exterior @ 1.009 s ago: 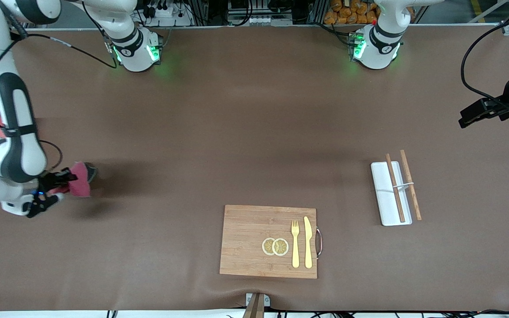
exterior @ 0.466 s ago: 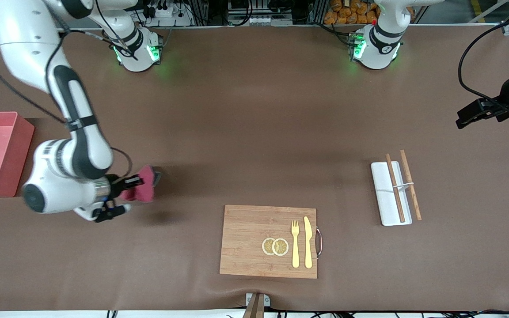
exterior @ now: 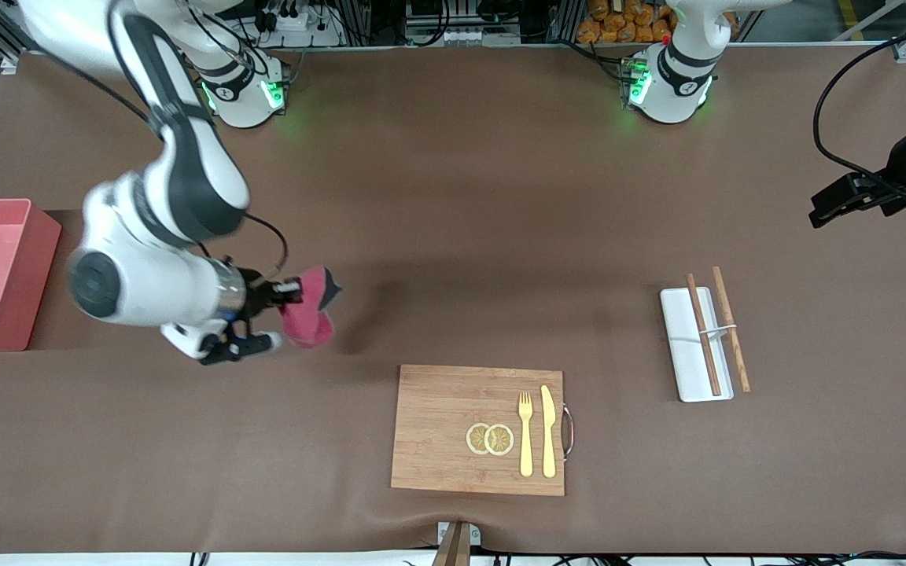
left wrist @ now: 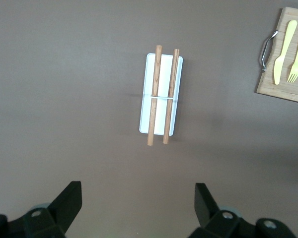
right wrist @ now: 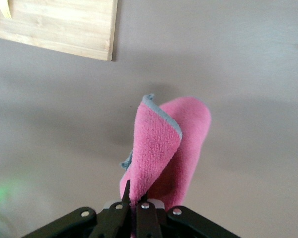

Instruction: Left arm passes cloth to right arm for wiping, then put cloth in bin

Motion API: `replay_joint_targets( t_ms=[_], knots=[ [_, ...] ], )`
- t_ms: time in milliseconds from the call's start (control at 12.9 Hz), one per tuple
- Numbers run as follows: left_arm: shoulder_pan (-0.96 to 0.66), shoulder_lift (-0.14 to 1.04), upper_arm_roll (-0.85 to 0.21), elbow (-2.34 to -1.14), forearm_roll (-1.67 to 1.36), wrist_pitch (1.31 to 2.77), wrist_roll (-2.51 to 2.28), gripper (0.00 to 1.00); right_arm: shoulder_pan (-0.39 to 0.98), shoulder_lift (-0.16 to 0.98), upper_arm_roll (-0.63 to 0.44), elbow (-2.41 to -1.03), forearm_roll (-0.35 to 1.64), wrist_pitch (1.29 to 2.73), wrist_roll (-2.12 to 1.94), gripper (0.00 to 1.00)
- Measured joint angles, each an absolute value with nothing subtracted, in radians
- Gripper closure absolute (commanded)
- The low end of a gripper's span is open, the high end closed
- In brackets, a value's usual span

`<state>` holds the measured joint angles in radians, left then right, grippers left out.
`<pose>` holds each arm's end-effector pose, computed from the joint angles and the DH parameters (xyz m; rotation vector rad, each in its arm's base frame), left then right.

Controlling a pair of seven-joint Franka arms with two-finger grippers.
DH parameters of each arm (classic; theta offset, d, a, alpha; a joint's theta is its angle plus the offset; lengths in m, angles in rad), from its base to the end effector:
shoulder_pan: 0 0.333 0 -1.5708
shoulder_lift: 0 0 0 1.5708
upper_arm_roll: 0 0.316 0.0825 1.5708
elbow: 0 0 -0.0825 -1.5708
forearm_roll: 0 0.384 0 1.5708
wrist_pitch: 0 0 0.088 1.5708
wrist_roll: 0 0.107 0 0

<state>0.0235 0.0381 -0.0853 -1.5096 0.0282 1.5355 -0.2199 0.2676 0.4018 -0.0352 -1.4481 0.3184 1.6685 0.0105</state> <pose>0.5623 -0.0307 0.6290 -3.1053 -0.2473 0.0131 0.6343 0.1851 0.4484 -2.8407 -0.2323 0.3088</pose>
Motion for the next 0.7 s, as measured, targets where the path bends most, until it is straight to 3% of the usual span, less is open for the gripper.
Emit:
replay_joint_targets(
  t_ms=[311, 699],
  knots=[
    [0.024, 0.037, -0.085, -1.51, 0.028, 1.535, -0.22, 0.0, 0.13, 0.259, -0.091, -1.445, 0.184, 1.459, -0.145, 1.0],
    [0.025, 0.037, -0.085, -1.51, 0.028, 1.535, -0.22, 0.0, -0.186, 0.249, -0.102, -1.427, 0.051, 1.398, -0.61, 1.0]
  ],
)
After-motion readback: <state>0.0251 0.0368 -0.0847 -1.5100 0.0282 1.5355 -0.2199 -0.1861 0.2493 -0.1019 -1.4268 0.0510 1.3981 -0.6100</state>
